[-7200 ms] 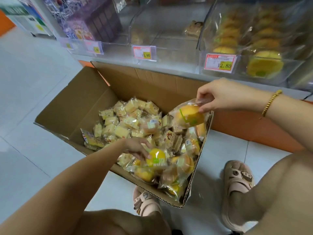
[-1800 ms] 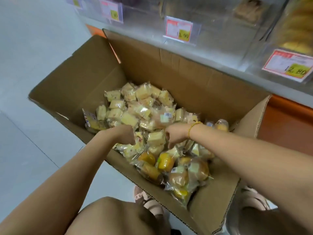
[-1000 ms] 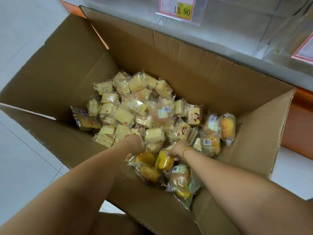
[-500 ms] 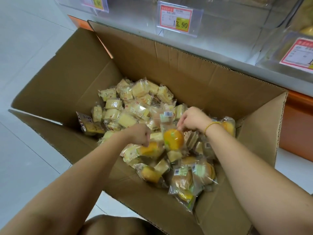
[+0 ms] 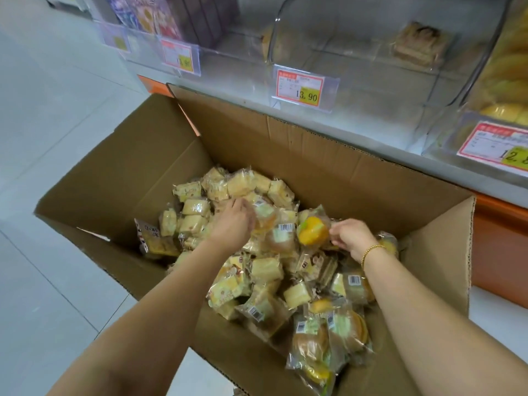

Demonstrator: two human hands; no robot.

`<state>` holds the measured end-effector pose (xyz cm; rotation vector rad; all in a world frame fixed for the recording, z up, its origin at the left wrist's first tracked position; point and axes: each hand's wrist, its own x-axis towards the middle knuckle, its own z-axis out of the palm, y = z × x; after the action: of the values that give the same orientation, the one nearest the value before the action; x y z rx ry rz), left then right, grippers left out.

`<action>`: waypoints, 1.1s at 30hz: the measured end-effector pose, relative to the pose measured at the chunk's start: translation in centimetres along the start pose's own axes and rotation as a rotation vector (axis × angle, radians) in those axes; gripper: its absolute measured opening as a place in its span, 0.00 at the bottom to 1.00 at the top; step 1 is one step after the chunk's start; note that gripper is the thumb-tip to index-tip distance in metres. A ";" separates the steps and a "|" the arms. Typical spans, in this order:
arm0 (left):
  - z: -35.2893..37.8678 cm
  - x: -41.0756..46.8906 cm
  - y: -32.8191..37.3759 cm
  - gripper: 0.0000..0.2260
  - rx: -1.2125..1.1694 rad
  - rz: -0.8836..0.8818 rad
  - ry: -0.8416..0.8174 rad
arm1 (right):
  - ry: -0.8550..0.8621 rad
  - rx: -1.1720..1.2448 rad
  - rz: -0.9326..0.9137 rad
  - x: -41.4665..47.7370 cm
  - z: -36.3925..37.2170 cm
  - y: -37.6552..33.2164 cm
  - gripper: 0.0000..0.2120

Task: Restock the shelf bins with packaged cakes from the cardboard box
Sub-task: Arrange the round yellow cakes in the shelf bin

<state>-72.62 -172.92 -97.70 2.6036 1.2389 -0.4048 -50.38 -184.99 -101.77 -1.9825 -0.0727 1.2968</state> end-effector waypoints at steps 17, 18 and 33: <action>1.5 2.8 1.6 0.30 -0.290 -0.224 0.064 | 0.170 0.035 0.022 1.4 1.4 2.7 0.24; 1.8 3.1 1.7 0.33 -0.240 -0.156 0.066 | 0.150 0.123 0.042 1.3 1.4 2.6 0.25; 4.0 4.3 0.1 0.32 -0.076 0.034 0.115 | 0.052 0.477 0.256 1.7 4.1 2.1 0.28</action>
<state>-70.52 -171.17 -102.92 2.6111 1.2184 -0.2006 -53.55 -183.48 -105.22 -1.6443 0.4874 1.2739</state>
